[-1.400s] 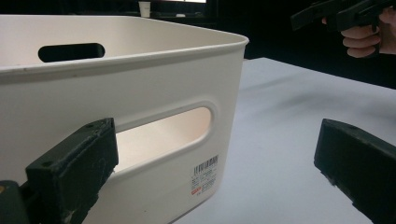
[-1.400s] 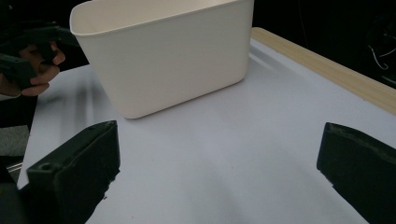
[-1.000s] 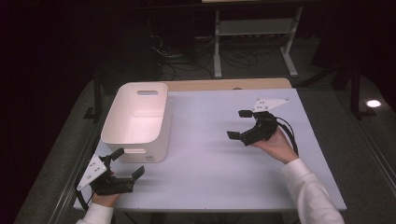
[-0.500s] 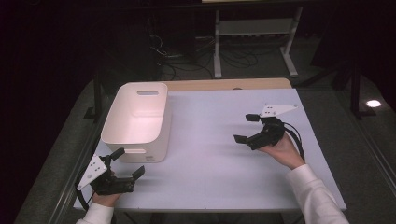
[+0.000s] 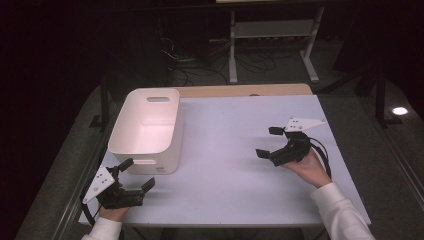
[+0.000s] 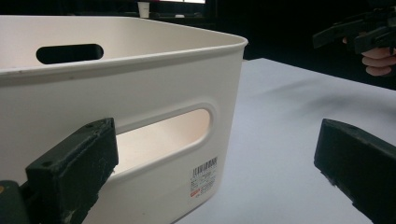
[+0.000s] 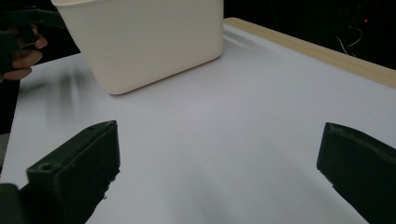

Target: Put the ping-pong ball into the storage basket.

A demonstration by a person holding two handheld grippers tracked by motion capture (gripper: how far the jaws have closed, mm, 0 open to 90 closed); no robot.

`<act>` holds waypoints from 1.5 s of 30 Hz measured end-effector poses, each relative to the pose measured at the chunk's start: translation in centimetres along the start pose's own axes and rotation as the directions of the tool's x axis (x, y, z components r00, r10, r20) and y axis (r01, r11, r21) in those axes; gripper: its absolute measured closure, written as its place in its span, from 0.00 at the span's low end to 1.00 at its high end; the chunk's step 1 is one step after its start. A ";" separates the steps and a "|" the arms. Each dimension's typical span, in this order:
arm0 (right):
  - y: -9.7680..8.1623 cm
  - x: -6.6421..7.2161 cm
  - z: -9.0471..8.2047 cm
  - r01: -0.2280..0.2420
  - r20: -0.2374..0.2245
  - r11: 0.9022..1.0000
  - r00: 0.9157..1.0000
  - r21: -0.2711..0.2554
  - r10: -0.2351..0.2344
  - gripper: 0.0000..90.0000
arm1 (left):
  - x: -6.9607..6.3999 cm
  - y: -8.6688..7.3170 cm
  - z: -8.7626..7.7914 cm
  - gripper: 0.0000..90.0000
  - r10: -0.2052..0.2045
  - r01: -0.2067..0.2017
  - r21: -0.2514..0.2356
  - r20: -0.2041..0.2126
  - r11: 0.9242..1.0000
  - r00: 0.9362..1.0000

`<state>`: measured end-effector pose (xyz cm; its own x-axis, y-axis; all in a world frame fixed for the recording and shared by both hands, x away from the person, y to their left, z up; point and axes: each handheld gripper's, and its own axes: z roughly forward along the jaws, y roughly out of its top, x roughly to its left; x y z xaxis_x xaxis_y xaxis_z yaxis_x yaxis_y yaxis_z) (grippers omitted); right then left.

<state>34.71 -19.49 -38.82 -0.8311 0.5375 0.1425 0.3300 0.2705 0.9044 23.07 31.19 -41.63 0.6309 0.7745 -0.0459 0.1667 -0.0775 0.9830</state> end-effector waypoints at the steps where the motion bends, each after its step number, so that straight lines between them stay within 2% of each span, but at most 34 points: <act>1: -0.1 0.0 -0.1 -0.001 0.003 1.000 1.000 -0.003 0.001 0.00 | 0.0 0.0 0.0 0.00 -0.001 0.001 -0.001 0.000 1.000 1.000; 6: -0.8 0.0 -0.7 -0.013 0.011 1.000 1.000 -0.018 0.013 0.00 | 0.0 0.0 0.0 0.00 -0.002 0.002 -0.002 -0.001 1.000 1.000; 22: -2.6 -0.2 -2.4 -0.036 0.039 0.999 0.999 -0.016 0.037 0.00 | 0.0 0.0 0.0 0.00 0.000 0.000 -0.002 -0.002 1.000 1.000; 35: -4.4 -0.1 -4.7 -0.056 0.084 0.997 0.995 -0.061 0.061 0.00 | 0.0 0.0 0.0 0.00 0.002 -0.002 -0.003 0.001 1.000 1.000; 38: -4.7 0.0 -5.0 -0.059 0.092 0.996 0.994 -0.073 0.066 0.00 | 0.1 0.0 -0.1 0.00 0.020 -0.020 0.002 0.003 1.000 1.000; 45: -5.4 0.1 -5.8 -0.059 0.112 0.993 0.991 -0.098 0.070 0.00 | 0.0 0.0 -0.1 0.00 0.006 -0.006 0.003 0.001 1.000 1.000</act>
<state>30.28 -25.52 -41.38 -0.7507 0.6411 0.1592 0.3330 0.1592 0.9294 23.01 31.29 -41.65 0.6326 0.7734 -0.0399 0.1650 -0.0842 0.9827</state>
